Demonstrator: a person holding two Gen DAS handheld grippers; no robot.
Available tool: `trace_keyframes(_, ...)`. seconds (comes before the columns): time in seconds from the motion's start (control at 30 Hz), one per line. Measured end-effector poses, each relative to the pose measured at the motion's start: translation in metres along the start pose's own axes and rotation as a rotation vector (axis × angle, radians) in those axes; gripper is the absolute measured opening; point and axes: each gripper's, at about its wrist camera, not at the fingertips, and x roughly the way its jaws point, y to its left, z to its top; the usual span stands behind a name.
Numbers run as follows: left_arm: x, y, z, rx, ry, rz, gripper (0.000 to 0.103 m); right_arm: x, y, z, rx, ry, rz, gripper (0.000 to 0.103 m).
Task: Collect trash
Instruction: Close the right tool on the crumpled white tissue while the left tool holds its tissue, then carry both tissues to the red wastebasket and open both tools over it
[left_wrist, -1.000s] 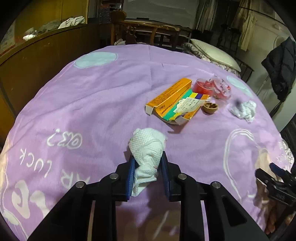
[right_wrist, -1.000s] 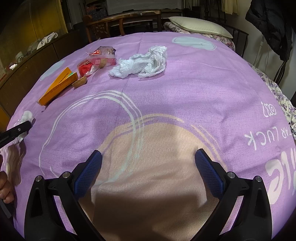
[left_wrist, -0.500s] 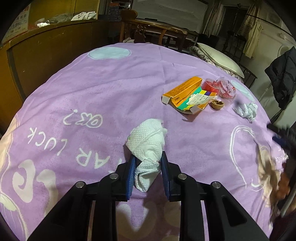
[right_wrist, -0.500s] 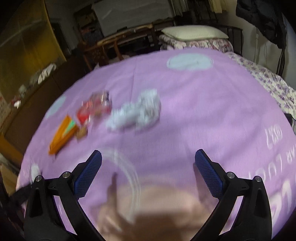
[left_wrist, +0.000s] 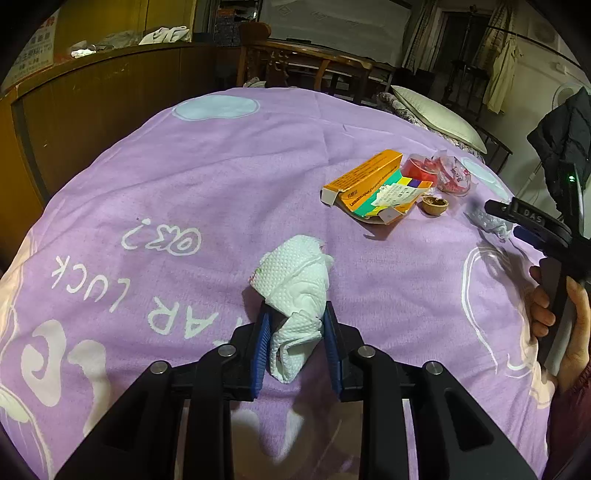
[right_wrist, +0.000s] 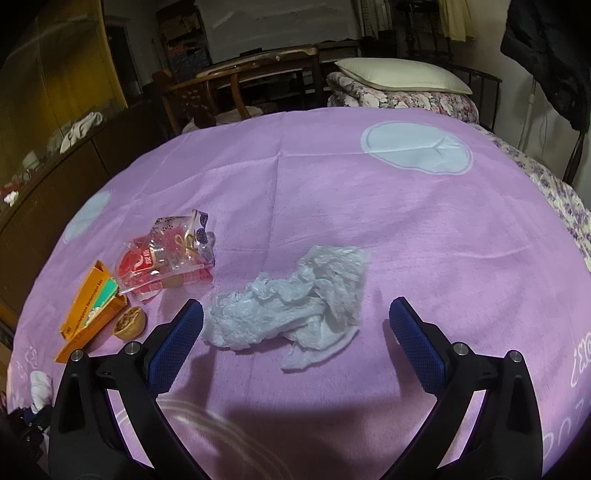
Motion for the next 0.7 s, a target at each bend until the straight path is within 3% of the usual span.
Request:
trace_keyframes(0.1, 0.000, 0.001, 0.000, -0.003, -0.001, -0.005, 0.028, 0.006, 0.000, 0.001, -0.007, 0.019, 0.016, 0.086)
trace_keyframes(0.17, 0.000, 0.001, 0.000, -0.002, -0.001, -0.005, 0.028, 0.011, 0.001, 0.000, -0.019, 0.039, 0.047, 0.042)
trace_keyframes(0.23, -0.002, 0.000, 0.000, 0.002, -0.001, -0.005, 0.026, 0.007, 0.002, -0.001, -0.023, 0.023, 0.069, 0.026)
trace_keyframes(0.37, -0.012, 0.003, 0.000, -0.010, 0.003, -0.017, 0.024, -0.029, 0.013, -0.010, -0.067, -0.083, 0.067, 0.024)
trace_keyframes(0.7, -0.082, 0.006, 0.000, -0.012, -0.092, 0.019, 0.023, -0.121, 0.039, -0.042, -0.101, -0.170, 0.192, 0.025)
